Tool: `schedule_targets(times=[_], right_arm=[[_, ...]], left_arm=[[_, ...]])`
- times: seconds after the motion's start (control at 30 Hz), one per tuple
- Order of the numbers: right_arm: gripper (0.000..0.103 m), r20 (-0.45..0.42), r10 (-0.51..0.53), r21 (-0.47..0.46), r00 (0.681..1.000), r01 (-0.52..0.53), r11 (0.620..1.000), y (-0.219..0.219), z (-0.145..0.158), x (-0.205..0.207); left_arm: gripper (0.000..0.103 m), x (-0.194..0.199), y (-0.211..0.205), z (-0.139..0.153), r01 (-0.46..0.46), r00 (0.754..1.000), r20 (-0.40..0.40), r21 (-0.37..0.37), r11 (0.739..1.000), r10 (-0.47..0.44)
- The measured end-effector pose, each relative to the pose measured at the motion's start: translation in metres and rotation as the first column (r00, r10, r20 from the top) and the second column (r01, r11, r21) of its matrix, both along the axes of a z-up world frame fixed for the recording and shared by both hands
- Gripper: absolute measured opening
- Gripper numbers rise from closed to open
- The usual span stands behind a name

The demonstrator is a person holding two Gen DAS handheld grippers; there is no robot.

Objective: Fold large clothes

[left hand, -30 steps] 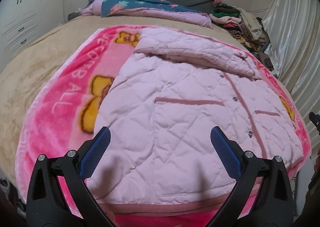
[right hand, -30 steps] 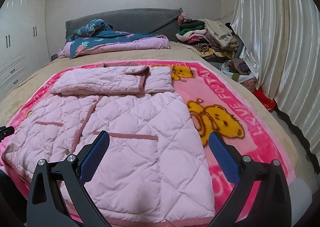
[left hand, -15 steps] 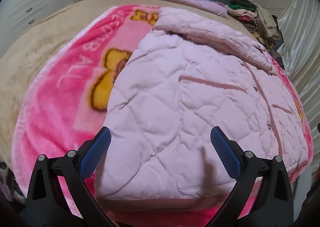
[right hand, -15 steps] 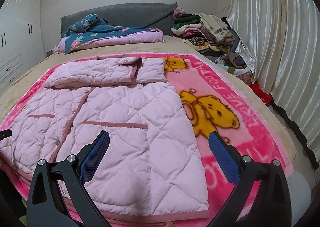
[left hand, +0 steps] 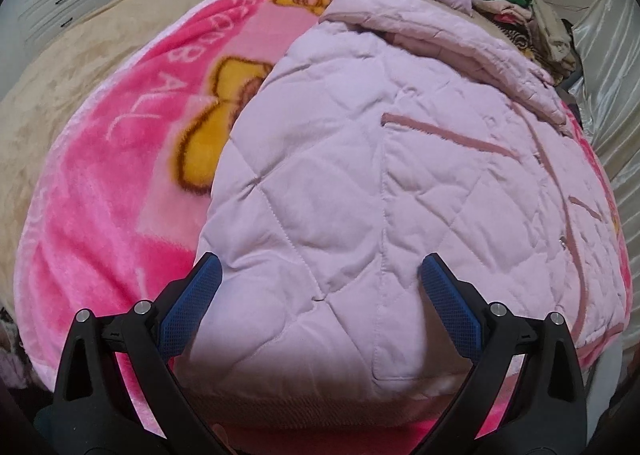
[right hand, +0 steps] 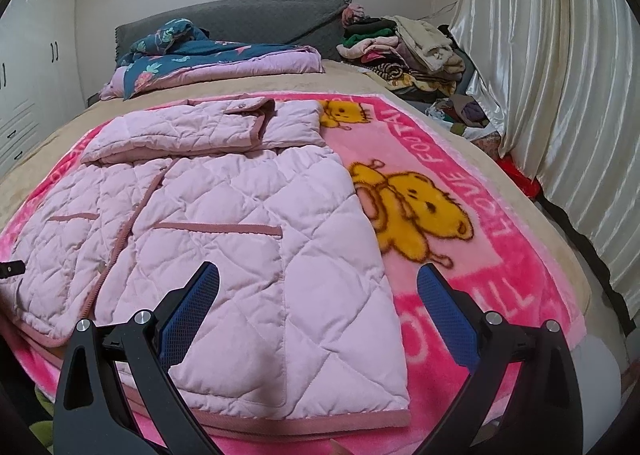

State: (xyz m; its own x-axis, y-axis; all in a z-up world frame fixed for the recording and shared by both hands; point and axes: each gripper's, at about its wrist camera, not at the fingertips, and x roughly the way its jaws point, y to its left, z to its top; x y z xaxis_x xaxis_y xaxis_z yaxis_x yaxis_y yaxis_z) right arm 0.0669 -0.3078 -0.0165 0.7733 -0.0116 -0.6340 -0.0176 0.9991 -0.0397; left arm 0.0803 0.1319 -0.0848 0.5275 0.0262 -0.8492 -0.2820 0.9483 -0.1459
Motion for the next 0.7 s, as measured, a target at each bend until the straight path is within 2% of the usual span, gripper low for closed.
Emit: schedule_targets(times=[0.1,0.27,0.7], right_arm=[[0.099,-0.012,-0.019,-0.008,1.0,0.019,1.0,-0.004,-0.005,0.003],[0.099,-0.06,-0.044,-0.005,0.997,0.044,0.999,-0.012,-0.023,0.009],[0.099,-0.18,-0.052,0.079,0.982,0.067,0.995,-0.037,-0.068,0.004]], left_arm=[[0.094,0.001,-0.001,-0.002,0.0,1.0,-0.008,0.009,1.0,0.001],[0.094,0.002,0.005,-0.006,-0.015,1.0,-0.009,-0.033,0.999,0.015],[0.093,0.007,0.011,-0.01,-0.038,0.999,0.006,-0.08,0.996,0.039]])
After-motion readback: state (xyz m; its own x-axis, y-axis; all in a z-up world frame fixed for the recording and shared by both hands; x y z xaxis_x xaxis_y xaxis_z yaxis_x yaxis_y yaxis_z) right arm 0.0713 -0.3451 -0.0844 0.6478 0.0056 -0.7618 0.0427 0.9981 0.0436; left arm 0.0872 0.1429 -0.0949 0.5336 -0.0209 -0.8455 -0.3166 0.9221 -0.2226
